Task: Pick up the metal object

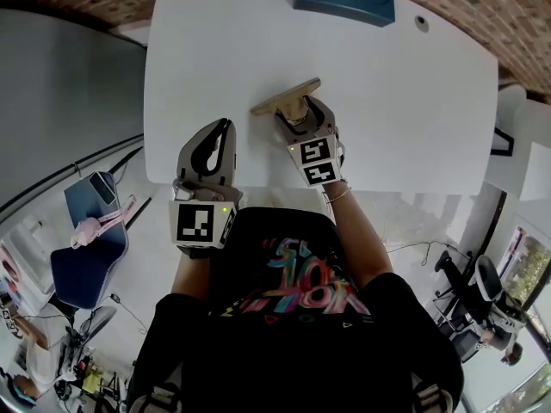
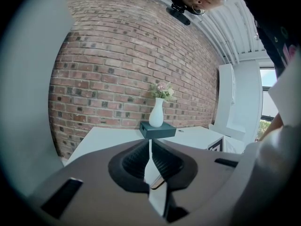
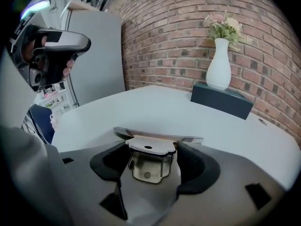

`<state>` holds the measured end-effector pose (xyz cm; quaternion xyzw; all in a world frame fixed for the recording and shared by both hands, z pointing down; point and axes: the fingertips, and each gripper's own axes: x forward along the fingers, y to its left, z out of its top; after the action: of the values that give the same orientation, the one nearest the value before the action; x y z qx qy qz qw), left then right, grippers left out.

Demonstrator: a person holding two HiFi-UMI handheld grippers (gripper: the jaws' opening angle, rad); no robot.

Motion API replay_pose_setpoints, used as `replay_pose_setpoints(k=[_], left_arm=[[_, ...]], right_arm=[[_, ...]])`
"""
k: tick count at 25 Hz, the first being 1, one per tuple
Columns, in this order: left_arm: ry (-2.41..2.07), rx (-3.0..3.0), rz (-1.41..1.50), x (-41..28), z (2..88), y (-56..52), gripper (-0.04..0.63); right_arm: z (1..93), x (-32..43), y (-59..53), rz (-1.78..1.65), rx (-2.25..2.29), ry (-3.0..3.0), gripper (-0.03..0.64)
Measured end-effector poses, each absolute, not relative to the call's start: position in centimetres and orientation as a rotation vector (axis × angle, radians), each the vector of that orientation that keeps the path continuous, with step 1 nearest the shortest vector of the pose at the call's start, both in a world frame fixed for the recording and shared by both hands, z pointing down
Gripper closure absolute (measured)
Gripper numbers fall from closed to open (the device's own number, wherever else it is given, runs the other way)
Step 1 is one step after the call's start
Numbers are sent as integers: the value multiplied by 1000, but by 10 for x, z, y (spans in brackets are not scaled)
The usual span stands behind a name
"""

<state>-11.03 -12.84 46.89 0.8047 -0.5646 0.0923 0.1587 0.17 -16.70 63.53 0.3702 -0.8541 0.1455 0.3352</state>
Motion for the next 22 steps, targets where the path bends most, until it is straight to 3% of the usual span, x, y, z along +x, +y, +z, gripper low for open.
replay_pose_setpoints(k=[22], left_arm=[[-1619, 2317, 258, -111, 460, -128, 561]], right_arm=[[633, 3, -164, 423, 980, -2205, 311]])
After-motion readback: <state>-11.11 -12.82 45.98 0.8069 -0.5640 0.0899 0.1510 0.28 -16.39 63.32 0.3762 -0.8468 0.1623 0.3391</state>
